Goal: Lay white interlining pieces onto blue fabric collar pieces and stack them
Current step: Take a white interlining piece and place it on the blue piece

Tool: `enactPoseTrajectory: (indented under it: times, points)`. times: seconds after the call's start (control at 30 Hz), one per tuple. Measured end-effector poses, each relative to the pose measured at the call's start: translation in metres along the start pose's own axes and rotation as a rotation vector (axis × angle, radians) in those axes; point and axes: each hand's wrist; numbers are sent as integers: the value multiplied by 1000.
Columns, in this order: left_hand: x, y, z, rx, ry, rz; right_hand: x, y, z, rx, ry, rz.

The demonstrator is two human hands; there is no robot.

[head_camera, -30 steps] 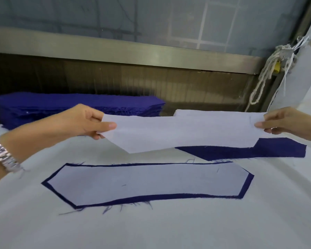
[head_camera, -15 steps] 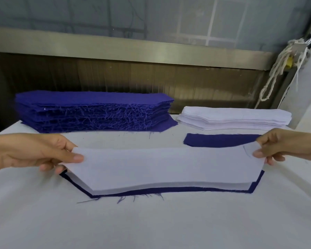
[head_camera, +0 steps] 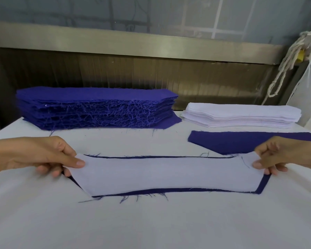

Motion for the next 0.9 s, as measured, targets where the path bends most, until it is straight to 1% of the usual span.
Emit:
enactPoseTrajectory:
  times: [0.23,0.4,0.67,0.9]
  points:
    - [1,-4,3,-23,3,35,16,15,29,-58,-10,29]
    - [1,-6,5,-21,7,75,22,23,42,-51,-23,29]
    - [-1,-7,7,-10,-25,144,23,24,36,-50,-32,14]
    - [0,-12,9,-6,-46,167,22,23,33,-43,-28,-6]
Point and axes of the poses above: each hand's wrist, its own x-axis towards the middle knuckle, its own y-axis out of the back of the hand, z = x × y, and after that the axes turned 14 degrees about -z, right-handed
